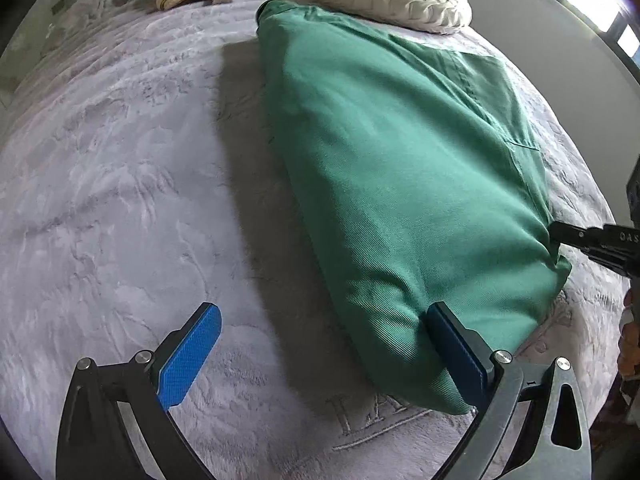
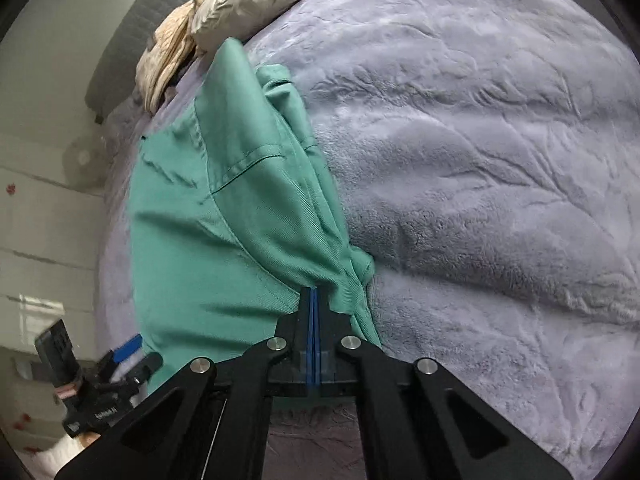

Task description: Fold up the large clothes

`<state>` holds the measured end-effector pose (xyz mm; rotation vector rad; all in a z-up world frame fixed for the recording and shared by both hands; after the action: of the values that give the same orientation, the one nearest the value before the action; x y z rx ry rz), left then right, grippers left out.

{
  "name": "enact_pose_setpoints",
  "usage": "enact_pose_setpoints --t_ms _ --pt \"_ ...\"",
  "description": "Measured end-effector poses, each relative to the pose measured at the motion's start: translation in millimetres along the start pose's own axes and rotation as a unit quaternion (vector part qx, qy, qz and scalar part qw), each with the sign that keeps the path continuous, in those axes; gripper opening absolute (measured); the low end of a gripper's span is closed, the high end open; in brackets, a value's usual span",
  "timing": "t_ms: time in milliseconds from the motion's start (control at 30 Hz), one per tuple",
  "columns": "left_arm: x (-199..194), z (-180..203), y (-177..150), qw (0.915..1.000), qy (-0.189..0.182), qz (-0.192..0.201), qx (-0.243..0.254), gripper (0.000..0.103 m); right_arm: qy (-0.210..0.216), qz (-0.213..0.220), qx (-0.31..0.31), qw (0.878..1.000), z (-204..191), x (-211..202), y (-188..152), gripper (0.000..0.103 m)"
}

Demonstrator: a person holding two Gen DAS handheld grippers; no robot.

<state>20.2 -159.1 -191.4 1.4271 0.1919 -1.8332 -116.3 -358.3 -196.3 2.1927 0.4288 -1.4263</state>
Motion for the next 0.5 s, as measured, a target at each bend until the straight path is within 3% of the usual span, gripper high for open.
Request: enact_pose_setpoints --t_ms 167,233,500 --pt "-6.2 -0.4 0.2 0.9993 0.020 -0.020 -0.022 0.103 -0.007 -0.008 0.003 1.000 4.0 -13.6 0.9 0.000" --pt "-6.9 -0.5 -0.2 0.9987 0.032 -0.028 -0.029 0.103 -0.024 -0.007 0.011 1.000 11.4 -19.8 4.6 0.007" --pt "-4.5 0.0 -1.1 0.9959 0.053 -0.046 -0.056 0.103 -0.012 -0.011 0.000 1.000 4.9 -33.7 19.0 0.007"
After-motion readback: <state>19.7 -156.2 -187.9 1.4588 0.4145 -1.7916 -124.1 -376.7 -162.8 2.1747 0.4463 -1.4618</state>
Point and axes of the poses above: each gripper's, at about its wrist camera, not at the fingertips, and x roughly the way its jaws point, z to its right, y to its top, the point moved 10 cm from there along x, roughly the way its jaws point, and after that the axes turned 14 degrees about -y, right-handed, at the moved point
